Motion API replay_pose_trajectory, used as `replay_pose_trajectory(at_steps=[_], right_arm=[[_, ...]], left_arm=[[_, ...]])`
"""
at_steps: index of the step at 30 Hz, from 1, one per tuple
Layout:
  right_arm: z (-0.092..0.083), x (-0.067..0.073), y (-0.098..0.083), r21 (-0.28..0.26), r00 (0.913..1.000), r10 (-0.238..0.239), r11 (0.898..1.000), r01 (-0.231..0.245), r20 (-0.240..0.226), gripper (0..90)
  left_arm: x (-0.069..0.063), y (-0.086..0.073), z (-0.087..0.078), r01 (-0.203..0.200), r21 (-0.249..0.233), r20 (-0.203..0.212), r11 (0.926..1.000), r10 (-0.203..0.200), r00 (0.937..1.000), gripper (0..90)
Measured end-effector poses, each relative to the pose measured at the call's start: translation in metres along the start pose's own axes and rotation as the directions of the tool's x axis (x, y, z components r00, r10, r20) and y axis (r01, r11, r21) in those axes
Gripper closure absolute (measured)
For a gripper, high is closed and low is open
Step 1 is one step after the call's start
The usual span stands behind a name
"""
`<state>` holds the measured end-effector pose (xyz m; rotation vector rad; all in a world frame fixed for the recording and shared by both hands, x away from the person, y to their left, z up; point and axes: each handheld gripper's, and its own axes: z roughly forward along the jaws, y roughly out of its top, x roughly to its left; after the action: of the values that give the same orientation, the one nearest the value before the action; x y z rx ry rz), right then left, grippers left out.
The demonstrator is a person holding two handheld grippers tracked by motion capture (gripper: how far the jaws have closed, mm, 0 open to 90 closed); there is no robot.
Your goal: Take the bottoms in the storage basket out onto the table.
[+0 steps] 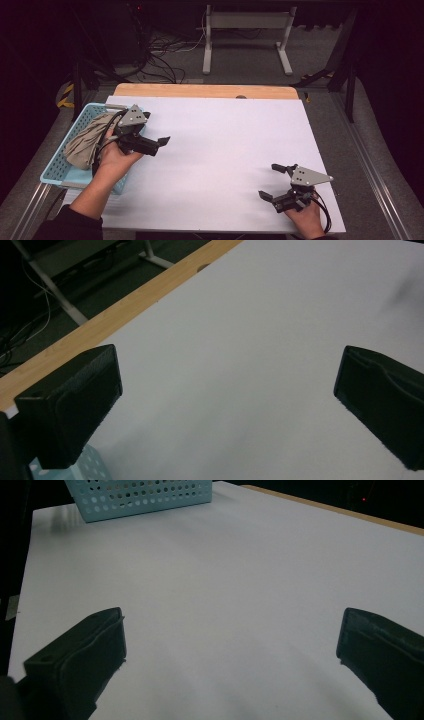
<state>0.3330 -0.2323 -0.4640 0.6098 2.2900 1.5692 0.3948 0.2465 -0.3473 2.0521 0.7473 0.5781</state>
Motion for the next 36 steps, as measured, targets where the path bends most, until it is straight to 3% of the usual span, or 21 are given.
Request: replay_pose_trajectory(at_steps=[7, 14, 20, 36], right_arm=[[0.000, 0.000, 0.000, -0.004, 1.0000, 0.002, 1.000, -0.003, -0.007, 0.1], [0.000, 0.000, 0.000, -0.003, 0.9999, 0.005, 1.000, -0.005, -0.011, 0.0], [0.000, 0.000, 0.000, -0.003, 0.9998, 0.005, 1.000, -0.005, -0.019, 0.0], [0.001, 0.000, 0.000, 0.001, 0.9998, 0.006, 1.000, -0.006, -0.019, 0.0]], left_arm=[[0.008, 0.001, -0.001, -0.012, 0.014, -0.031, 0.9998, 0.012, 0.9994, 0.0], [0.026, -0.003, -0.003, 0.009, 0.057, -0.061, 0.9983, -0.006, 0.9981, 0.0], [0.035, -0.005, -0.009, 0.027, 0.064, -0.087, 0.9976, -0.021, 0.9960, 0.0], [0.073, -0.018, -0.023, 0.092, 0.093, -0.183, 0.9914, -0.073, 0.9804, 0.0]])
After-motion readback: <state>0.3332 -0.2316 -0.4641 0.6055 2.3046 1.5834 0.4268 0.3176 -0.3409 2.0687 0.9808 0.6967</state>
